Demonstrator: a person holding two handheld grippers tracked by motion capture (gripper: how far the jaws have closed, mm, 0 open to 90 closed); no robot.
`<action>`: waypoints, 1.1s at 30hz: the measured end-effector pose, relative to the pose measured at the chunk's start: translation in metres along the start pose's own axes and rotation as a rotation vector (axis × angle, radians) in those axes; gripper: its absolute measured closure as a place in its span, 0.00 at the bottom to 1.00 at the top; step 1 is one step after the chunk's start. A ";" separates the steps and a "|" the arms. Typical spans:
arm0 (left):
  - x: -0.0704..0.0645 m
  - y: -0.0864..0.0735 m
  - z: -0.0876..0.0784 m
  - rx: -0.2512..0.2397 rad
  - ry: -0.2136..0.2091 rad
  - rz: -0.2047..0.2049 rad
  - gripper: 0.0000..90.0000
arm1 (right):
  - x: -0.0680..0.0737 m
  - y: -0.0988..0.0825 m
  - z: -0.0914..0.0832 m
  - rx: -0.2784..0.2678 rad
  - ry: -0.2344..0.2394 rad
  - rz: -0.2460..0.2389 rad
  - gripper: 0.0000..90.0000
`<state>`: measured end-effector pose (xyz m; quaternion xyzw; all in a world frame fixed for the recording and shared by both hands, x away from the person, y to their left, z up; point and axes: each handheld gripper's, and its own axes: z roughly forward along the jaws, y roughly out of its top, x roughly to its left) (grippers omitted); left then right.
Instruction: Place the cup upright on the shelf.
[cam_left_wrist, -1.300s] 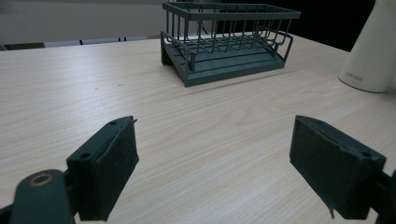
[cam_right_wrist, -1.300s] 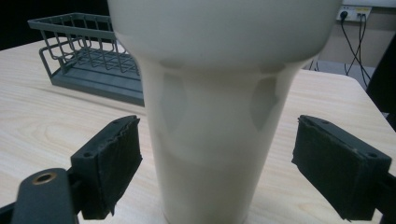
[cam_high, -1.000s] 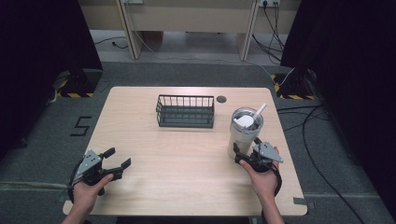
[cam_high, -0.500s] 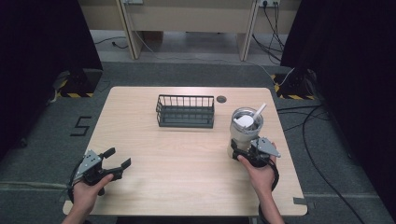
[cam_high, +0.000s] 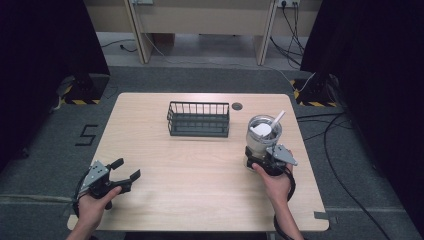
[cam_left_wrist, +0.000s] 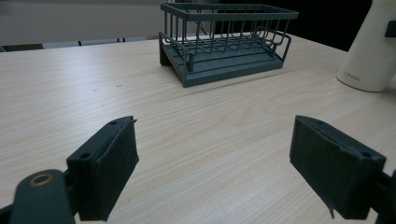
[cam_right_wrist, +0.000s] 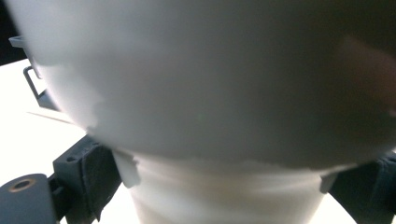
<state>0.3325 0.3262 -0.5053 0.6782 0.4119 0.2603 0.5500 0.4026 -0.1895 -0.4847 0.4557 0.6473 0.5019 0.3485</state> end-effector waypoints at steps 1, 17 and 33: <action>0.000 0.000 0.000 0.000 0.000 0.000 0.16 | 0.000 0.000 0.000 0.000 0.000 0.000 0.10; 0.000 0.000 0.000 0.002 -0.002 0.000 0.16 | 0.000 0.002 0.003 0.005 0.000 -0.006 0.12; 0.001 0.000 0.000 0.004 0.002 -0.003 0.16 | -0.002 0.015 0.005 0.003 0.009 0.000 0.12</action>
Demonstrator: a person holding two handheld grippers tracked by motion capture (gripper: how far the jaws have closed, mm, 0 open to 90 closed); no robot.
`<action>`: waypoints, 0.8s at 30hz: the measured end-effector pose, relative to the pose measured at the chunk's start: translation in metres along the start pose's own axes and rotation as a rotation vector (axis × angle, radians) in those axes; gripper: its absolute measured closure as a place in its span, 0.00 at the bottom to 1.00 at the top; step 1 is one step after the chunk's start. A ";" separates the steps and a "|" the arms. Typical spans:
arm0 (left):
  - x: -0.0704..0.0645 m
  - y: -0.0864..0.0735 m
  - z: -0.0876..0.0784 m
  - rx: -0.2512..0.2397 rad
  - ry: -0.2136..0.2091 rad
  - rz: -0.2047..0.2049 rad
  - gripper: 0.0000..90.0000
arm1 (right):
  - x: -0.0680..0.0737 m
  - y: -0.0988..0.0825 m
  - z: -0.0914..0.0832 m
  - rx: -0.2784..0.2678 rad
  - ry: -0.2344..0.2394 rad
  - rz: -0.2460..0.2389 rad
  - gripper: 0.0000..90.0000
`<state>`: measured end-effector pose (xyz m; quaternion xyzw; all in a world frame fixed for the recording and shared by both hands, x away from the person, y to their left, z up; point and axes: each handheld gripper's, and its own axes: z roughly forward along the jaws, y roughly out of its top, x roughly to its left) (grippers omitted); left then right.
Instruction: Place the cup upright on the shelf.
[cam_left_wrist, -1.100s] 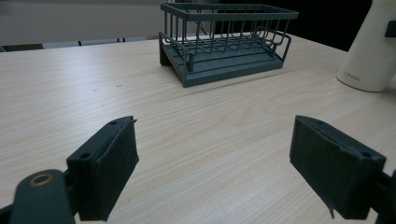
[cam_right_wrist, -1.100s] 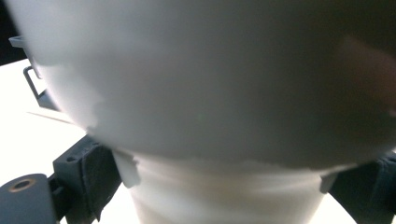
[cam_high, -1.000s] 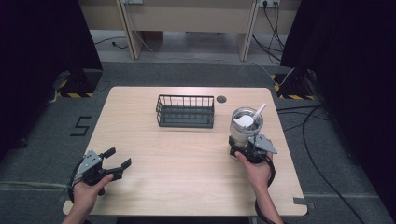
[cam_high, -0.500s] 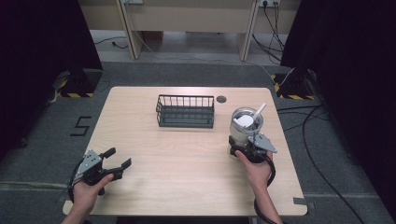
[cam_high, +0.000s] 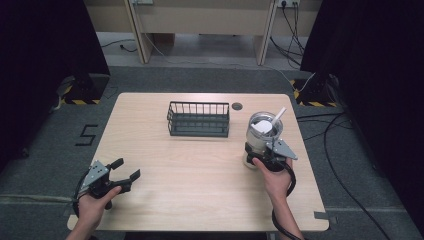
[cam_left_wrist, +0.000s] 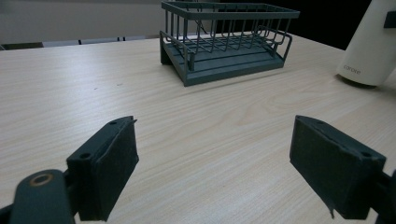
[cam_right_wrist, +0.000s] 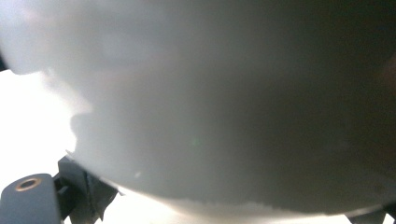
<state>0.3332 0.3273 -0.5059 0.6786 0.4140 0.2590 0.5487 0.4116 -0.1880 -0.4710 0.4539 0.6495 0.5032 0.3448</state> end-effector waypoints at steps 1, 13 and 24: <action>0.000 0.000 0.000 -0.002 0.000 -0.001 0.16 | 0.000 0.000 0.000 0.000 0.000 0.000 0.12; 0.000 0.000 -0.001 -0.004 0.001 0.000 0.16 | 0.003 0.021 0.009 -0.002 0.009 -0.020 0.12; 0.000 0.000 -0.001 -0.004 0.001 -0.001 0.16 | 0.008 0.033 0.017 -0.003 0.024 -0.034 0.12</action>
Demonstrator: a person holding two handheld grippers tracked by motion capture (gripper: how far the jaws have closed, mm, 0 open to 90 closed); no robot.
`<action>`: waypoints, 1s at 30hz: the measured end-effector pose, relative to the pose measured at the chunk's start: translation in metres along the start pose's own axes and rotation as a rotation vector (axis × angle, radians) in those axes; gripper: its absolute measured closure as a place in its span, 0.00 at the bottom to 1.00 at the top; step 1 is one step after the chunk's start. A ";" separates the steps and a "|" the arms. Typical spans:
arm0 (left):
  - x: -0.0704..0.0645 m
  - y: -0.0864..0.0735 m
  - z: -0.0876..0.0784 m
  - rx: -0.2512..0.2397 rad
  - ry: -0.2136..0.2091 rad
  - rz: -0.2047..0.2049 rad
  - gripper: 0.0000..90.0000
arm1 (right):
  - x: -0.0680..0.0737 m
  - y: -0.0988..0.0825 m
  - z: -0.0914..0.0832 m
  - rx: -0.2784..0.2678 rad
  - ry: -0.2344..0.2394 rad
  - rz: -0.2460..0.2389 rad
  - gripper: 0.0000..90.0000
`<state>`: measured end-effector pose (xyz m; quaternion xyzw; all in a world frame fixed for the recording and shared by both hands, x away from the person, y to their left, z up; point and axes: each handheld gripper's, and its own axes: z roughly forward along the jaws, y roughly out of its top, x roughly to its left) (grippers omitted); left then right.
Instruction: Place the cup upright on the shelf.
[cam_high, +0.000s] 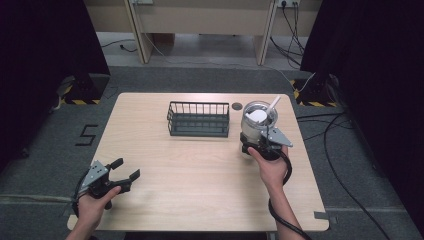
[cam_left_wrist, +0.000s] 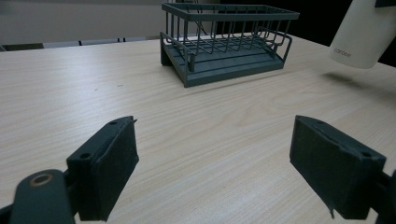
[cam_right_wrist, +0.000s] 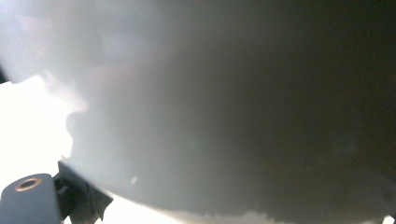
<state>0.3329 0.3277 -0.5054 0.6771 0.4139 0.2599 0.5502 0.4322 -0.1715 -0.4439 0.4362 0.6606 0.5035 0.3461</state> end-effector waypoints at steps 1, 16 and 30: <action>0.000 0.000 0.000 0.000 0.000 0.000 0.16 | 0.001 0.002 0.001 -0.001 0.000 0.001 0.12; 0.000 0.000 0.000 -0.001 -0.001 -0.002 0.16 | 0.008 0.021 0.015 -0.009 0.023 -0.006 0.12; 0.001 0.000 -0.001 -0.005 -0.001 -0.004 0.16 | 0.017 0.038 0.027 -0.030 0.040 -0.024 0.12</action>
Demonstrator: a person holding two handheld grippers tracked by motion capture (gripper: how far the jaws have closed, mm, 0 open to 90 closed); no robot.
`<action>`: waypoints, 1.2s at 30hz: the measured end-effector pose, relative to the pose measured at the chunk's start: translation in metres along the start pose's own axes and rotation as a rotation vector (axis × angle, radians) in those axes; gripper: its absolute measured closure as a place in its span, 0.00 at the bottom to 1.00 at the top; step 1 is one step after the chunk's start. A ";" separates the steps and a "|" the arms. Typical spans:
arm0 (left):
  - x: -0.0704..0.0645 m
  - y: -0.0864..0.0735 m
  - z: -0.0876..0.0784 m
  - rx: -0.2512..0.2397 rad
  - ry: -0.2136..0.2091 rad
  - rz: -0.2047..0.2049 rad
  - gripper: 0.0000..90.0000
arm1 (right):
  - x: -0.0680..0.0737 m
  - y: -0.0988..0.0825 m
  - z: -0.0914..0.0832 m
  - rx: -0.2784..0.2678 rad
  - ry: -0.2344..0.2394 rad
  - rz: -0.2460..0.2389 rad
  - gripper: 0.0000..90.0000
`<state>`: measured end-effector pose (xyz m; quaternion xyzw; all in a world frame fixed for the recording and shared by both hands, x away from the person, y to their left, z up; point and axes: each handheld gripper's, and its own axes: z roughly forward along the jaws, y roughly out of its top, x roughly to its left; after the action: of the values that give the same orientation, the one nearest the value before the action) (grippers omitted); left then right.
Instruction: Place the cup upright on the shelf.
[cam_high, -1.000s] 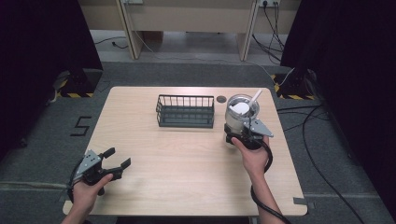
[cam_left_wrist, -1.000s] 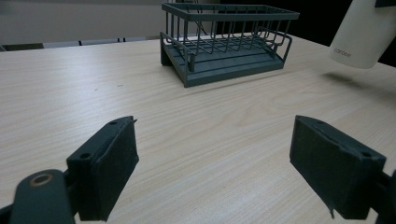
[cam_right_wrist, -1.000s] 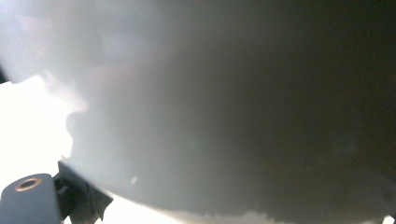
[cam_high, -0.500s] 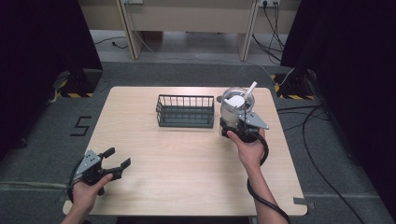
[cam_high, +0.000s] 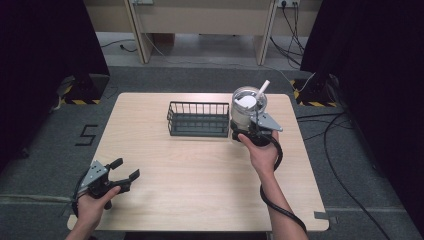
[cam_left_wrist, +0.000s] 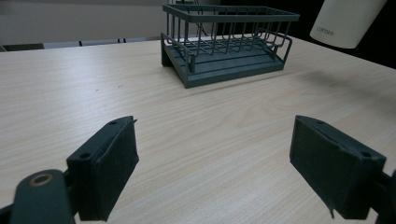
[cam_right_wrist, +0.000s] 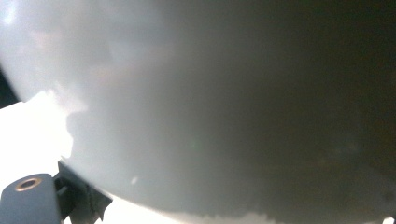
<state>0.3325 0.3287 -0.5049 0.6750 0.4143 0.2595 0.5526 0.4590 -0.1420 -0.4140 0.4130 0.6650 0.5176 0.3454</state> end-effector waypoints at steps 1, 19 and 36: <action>0.000 0.000 0.000 0.000 0.000 0.000 0.16 | 0.001 0.001 0.001 0.001 0.001 0.006 0.12; 0.000 0.000 0.000 0.000 -0.001 -0.001 0.16 | 0.009 0.019 0.015 -0.014 0.019 0.002 0.12; 0.000 0.000 0.000 0.001 -0.003 -0.002 0.16 | 0.014 0.033 0.020 -0.024 0.029 -0.013 0.12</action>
<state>0.3325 0.3286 -0.5052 0.6754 0.4144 0.2578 0.5528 0.4778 -0.1173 -0.3868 0.3969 0.6664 0.5293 0.3439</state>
